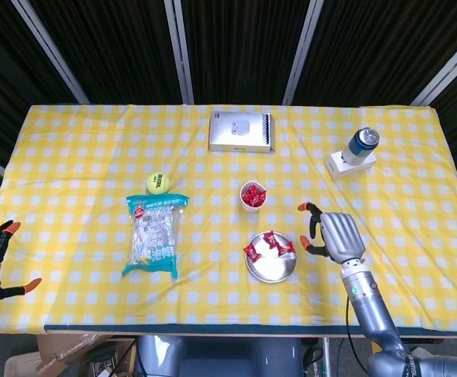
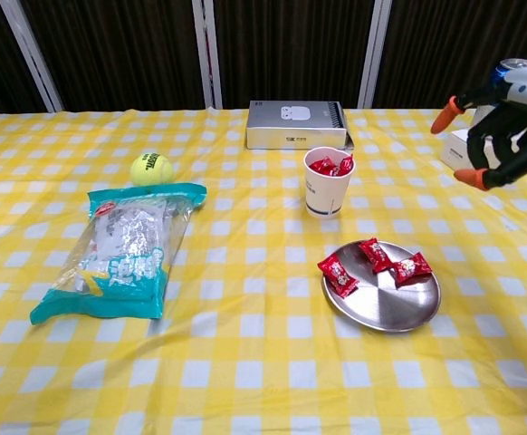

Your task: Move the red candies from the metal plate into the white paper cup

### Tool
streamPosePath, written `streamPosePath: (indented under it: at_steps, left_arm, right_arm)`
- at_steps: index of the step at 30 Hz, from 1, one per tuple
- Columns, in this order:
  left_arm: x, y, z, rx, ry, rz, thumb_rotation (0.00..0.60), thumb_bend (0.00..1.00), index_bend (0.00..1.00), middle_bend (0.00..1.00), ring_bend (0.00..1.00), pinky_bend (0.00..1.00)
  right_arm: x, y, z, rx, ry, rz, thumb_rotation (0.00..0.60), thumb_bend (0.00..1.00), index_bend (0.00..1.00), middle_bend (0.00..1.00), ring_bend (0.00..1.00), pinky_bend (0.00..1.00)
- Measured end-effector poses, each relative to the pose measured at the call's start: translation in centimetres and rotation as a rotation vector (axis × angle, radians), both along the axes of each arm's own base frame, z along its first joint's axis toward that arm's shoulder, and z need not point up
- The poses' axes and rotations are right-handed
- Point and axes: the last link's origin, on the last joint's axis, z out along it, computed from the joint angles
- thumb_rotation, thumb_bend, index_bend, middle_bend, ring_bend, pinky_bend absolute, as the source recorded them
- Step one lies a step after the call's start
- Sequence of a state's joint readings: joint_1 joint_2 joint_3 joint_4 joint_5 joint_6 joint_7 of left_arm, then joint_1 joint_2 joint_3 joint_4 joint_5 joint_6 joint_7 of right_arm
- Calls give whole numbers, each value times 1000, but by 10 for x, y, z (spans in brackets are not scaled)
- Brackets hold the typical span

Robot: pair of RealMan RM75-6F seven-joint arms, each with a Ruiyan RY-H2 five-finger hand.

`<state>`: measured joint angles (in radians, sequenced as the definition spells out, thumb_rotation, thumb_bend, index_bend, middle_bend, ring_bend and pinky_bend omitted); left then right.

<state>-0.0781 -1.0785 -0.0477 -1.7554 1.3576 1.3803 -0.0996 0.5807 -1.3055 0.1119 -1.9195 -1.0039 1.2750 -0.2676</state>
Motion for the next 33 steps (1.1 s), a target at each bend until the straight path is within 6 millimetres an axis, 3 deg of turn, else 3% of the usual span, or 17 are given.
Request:
streamPosePath:
  at_steps: [5, 15, 22, 33]
  left_arm:
    - [0, -1, 1, 9, 9, -10, 600, 10, 0, 0, 0, 0]
    - [2, -4, 0, 6, 13, -21, 600, 10, 0, 0, 0, 0]
    - [0, -3, 0, 0, 3, -9, 600, 9, 0, 0, 0, 0]
    - [-3, -1, 0, -20, -17, 6, 600, 10, 0, 0, 0, 0]
  right_arm:
    - [3, 14, -21, 48, -3, 22, 600, 392, 315, 668, 741, 910]
    - [29, 27, -74, 128, -18, 82, 600, 393, 361, 673, 744, 910]
    - [37, 16, -99, 161, -4, 58, 600, 384, 361, 673, 744, 910]
    - [35, -7, -124, 193, 40, 7, 600, 371, 408, 675, 744, 910]
